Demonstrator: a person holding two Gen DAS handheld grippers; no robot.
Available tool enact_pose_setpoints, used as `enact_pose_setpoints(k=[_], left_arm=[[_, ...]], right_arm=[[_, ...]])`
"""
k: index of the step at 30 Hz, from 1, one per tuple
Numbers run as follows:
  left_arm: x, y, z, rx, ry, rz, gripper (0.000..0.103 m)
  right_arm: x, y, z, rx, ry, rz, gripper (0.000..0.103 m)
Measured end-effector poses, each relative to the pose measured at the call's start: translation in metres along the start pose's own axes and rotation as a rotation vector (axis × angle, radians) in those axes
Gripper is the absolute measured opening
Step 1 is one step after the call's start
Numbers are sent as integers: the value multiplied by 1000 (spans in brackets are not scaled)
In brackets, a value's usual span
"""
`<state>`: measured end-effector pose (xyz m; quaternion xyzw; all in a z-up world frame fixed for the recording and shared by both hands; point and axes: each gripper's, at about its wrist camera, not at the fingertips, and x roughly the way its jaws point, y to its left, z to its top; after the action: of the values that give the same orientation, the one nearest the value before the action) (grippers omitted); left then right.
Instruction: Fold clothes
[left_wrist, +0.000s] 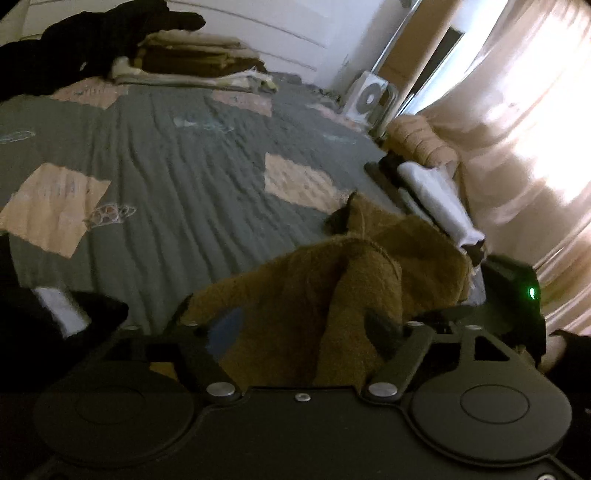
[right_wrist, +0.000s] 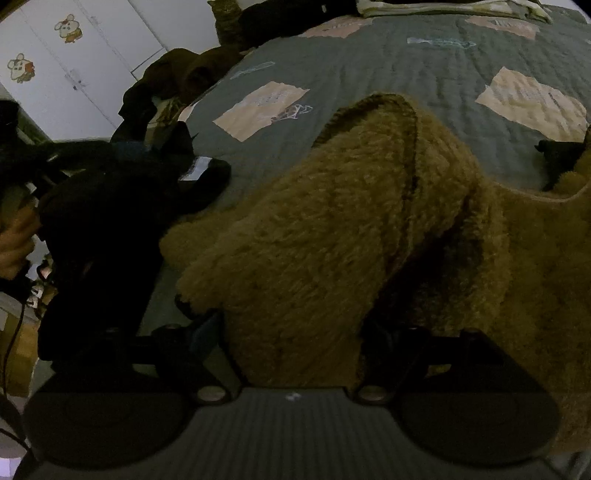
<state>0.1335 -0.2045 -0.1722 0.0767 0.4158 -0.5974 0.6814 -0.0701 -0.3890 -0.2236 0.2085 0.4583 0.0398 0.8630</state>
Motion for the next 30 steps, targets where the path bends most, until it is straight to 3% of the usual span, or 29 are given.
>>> enact_pose_setpoints(k=[7, 12, 19, 27, 30], left_arm=[[31, -30, -32, 102, 88, -6, 82], [57, -47, -56, 169, 141, 9, 82], [80, -55, -79, 281, 155, 110, 81], [101, -69, -103, 514, 136, 239, 57], [97, -74, -115, 602, 130, 262, 57]], right_arm=[[-27, -5, 2, 13, -40, 11, 82], [-59, -25, 2, 27, -78, -44, 83], [-71, -48, 0, 51, -89, -102, 84], [-70, -44, -2, 43, -86, -94, 84], [-70, -44, -1, 38, -84, -91, 84]])
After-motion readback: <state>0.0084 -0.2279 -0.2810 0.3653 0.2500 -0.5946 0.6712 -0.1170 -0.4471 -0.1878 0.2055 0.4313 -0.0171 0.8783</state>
